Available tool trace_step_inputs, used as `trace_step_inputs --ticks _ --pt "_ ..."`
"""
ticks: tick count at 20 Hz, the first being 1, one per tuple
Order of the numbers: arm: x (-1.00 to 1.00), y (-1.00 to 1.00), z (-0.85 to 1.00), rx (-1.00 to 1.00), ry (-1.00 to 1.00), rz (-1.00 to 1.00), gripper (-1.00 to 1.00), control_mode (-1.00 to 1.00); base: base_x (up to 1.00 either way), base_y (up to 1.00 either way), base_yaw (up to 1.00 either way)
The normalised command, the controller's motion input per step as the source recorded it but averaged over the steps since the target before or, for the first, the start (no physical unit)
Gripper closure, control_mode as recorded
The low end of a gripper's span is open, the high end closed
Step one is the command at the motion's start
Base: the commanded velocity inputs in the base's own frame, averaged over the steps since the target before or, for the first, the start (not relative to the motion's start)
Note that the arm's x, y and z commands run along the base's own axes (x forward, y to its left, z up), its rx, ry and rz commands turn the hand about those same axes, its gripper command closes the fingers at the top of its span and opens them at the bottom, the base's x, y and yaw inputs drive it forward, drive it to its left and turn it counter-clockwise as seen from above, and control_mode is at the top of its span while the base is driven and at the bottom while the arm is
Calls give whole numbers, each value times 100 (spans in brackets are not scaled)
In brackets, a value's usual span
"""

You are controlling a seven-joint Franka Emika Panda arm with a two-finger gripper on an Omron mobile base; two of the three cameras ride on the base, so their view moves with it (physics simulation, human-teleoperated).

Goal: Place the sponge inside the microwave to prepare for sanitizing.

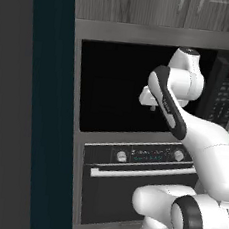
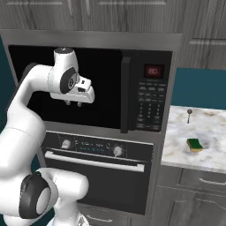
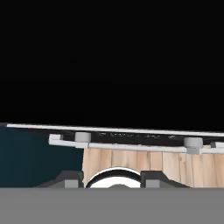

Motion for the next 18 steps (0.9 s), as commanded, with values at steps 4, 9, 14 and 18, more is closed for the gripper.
trace_step_inputs --ticks 4,9,14,18 --pt "-4 -4 -1 0 1 0 -100 -100 0 0 0" --pt "-66 -18 11 -1 -1 -7 -100 -100 0 0 0" --pt "-78 -65 25 -4 -8 -10 -100 -100 0 0 0" --pt "-29 -76 14 -8 -10 -17 -100 -100 0 0 0"
